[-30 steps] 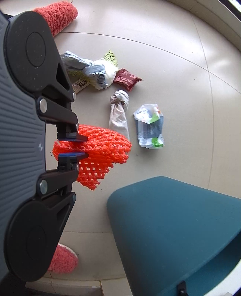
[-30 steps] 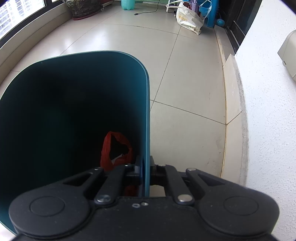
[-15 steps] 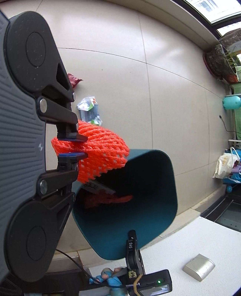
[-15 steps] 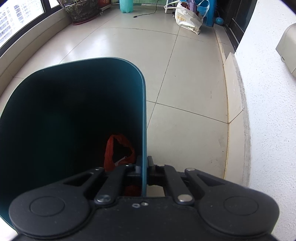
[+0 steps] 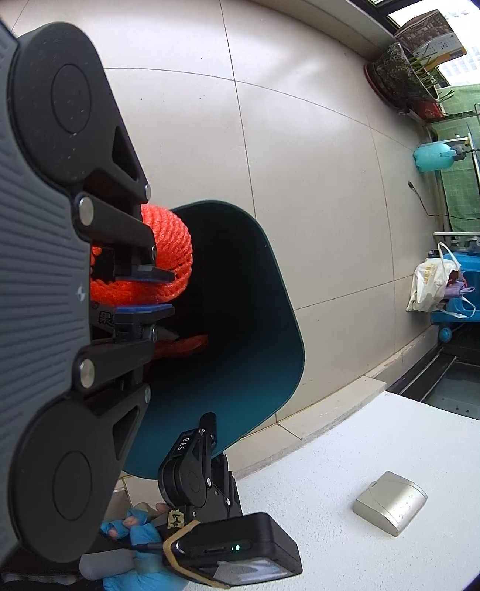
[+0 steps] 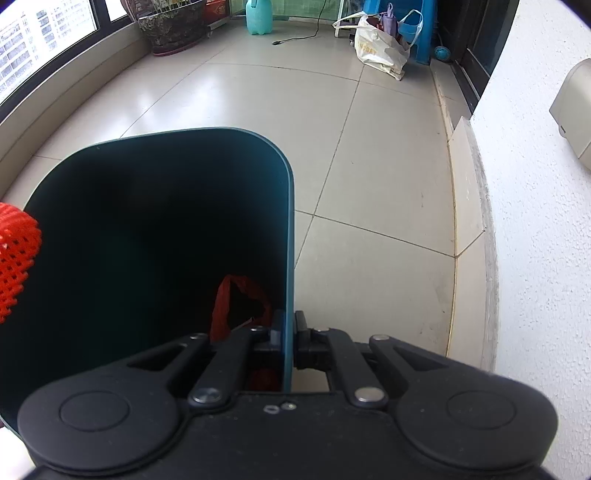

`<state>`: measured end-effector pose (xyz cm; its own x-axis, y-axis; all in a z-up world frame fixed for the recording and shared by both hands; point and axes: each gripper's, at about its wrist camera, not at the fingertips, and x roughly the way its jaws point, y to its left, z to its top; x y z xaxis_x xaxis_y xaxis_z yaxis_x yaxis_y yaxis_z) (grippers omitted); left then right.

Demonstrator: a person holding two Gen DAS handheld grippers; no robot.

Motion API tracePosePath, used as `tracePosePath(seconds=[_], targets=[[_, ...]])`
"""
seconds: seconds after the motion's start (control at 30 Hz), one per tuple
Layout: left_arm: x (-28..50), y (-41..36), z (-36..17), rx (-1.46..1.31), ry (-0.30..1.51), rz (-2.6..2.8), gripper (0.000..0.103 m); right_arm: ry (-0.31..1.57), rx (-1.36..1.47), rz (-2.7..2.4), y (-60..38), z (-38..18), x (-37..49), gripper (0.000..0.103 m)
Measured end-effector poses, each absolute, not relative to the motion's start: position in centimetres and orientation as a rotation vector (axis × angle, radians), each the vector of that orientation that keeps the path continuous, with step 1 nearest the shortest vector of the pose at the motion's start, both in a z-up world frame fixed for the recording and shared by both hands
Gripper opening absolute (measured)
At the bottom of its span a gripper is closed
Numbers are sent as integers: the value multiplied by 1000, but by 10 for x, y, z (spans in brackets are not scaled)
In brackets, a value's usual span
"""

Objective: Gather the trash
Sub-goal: 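Carry the orange foam net with the left gripper into the bin, then open the left gripper to release the foam net into the bin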

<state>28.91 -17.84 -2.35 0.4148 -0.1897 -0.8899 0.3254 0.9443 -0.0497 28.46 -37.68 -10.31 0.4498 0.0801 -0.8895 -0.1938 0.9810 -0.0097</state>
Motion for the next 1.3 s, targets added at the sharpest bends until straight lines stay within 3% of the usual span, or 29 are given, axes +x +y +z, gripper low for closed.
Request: tracePosePath(seconds=[0.67,1.1,1.17,1.3], targets=[[304,-215,-117,102,1293,-417,12,1088,-114,174,-376,-102,280,3],[281,-210,-85,148,1203,-413,13,1088,-117,176,-376,-101,280,3],[281,-210,-78,151,1193,-408,22,1088,-113,175,-376,-101,280,3],[277,-211,-62,161,1140,-411,57,1089,-110,175,-377,-100,281,3]])
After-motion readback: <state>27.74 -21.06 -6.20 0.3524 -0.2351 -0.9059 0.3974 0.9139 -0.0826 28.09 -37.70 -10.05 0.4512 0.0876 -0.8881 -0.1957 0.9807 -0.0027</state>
